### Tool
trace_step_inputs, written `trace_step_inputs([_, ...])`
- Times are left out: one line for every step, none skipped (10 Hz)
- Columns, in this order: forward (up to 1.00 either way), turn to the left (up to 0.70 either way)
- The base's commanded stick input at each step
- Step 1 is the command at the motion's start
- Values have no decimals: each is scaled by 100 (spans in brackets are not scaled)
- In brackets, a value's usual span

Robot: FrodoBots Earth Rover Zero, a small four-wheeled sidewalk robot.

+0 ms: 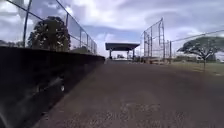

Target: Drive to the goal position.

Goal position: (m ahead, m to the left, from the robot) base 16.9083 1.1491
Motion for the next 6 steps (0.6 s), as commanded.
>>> trace_step_inputs([70, 3])
trace_step_inputs([70, 4])
trace_step_inputs([70, 4])
trace_step_inputs([70, 4])
trace_step_inputs([70, 4])
trace_step_inputs([70, 3])
